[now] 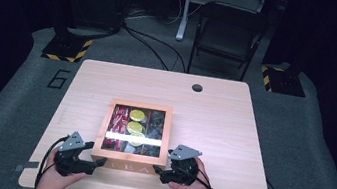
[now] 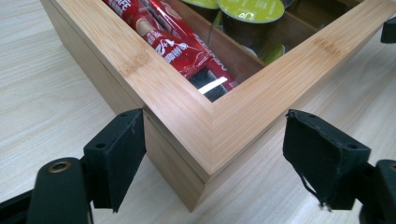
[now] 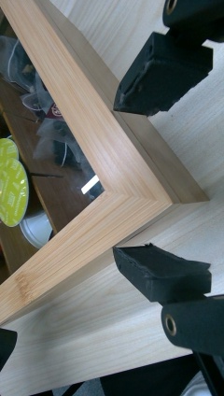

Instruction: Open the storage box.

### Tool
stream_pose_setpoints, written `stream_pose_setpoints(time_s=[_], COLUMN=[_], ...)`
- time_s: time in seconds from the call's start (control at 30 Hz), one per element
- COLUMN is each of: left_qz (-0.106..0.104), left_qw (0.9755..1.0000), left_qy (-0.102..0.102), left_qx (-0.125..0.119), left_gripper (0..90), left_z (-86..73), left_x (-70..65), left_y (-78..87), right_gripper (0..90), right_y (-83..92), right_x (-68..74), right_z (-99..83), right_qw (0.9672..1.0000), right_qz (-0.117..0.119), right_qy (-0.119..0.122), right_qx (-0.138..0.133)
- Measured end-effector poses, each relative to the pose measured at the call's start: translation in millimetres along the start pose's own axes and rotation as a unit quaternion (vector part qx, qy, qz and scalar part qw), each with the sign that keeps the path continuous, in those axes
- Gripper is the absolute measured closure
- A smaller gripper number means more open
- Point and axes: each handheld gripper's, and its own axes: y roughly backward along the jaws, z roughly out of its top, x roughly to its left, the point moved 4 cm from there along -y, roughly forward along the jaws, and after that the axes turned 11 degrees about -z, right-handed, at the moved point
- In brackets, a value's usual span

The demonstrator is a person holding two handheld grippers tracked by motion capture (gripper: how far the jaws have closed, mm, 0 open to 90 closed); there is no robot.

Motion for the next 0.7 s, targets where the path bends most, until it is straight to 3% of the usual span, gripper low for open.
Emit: stream_pose_setpoints(time_s=[0.27,0.7], left_qz=[0.007,0.019], left_qw=[1.0,0.9996], left_qy=[-0.006,-0.017], left_qx=[0.0,0.009], left_gripper=[24.6,25.5], left_z=[-1.9,-1.5], left_x=[-0.7,-2.6], left_y=[-1.6,-2.2], right_gripper=[26.8,27.3], right_y=[-3.0,-2.9], right_x=[2.6,1.9], right_z=[-3.9,-3.8], right_qw=[0.9999,0.9999], right_qz=[-0.001,-0.001], right_qy=[0.0,0.0], right_qx=[0.014,0.011])
